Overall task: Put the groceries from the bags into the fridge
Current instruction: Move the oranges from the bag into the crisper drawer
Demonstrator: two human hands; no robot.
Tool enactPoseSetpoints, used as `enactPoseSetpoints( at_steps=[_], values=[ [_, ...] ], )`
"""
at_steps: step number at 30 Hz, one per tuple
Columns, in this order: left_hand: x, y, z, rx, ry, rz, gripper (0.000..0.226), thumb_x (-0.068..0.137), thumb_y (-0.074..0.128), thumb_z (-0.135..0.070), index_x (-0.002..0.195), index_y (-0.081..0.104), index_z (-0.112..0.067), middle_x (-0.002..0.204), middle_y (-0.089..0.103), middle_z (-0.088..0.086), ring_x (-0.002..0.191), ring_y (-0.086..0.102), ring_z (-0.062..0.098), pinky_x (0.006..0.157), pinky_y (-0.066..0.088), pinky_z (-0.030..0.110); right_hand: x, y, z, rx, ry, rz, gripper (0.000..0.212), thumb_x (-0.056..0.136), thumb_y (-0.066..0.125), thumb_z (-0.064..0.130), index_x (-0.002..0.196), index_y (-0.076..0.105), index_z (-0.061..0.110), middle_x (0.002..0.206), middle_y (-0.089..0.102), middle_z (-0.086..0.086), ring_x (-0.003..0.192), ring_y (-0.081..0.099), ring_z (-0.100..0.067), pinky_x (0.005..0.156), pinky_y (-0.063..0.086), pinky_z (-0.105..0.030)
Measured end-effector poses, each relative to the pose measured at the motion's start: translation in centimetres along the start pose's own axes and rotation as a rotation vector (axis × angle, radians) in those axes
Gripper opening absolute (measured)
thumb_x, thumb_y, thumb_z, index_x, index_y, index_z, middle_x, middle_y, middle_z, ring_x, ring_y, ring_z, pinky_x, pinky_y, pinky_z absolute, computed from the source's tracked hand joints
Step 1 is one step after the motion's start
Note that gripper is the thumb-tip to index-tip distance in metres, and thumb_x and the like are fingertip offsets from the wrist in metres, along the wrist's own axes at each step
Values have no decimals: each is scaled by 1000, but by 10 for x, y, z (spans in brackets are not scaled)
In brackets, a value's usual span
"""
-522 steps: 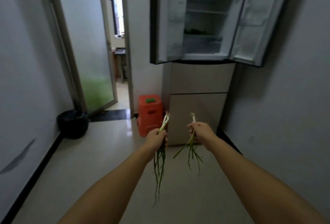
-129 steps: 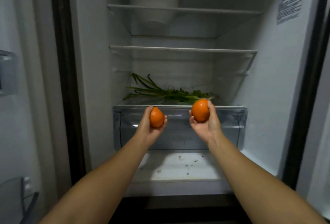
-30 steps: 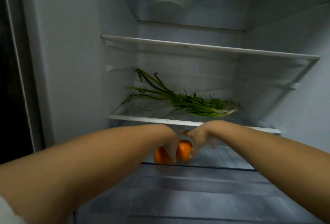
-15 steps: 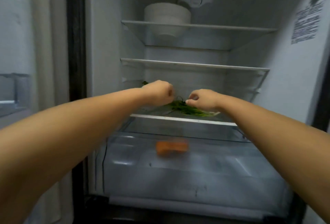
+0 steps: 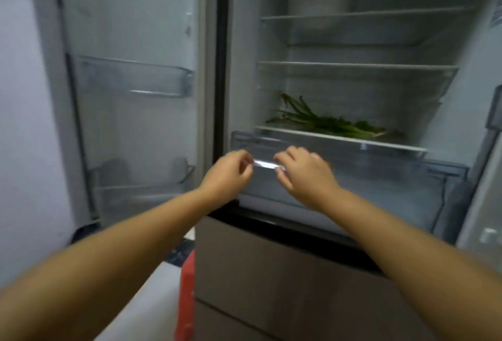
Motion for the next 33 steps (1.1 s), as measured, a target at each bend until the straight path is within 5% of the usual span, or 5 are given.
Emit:
enactPoseSetpoints(
  at_steps=[10,19,26,33],
  values=[
    [-238,-81,119,307,-331,140,19,91,49,-25,103,60,-17,103,59,2,94,57,21,83,48,38,-87,59,229,273,-187,328,44,81,35,38,96,68,12,85,65,-9,73,65,-31,53,49,-34],
    [-510,-223,175,431,-674,127,28,95,46,-32,116,56,-17,112,58,2,96,56,17,80,48,31,-168,16,494,543,-371,490,41,98,39,36,134,45,17,128,50,-7,113,50,-29,86,43,-39],
    [-706,-384,177,541,-1001,-24,28,94,47,-30,116,56,-16,113,60,4,97,57,19,85,51,38,-222,-60,710,757,-536,630,43,99,37,39,137,40,20,135,47,-5,117,50,-25,93,44,-37],
    [-821,-470,182,547,-1208,-179,27,93,49,-24,116,57,-12,115,58,6,96,58,19,85,51,36,-252,-97,864,759,-768,739,45,99,35,40,139,36,20,137,44,-7,120,48,-27,96,44,-39]
  ],
)
Point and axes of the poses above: each hand's wrist, its own x-axis towards the middle knuckle, its own y-axis out of the palm, z = x × y, the point moved 9 cm from there along x, towards the middle knuckle
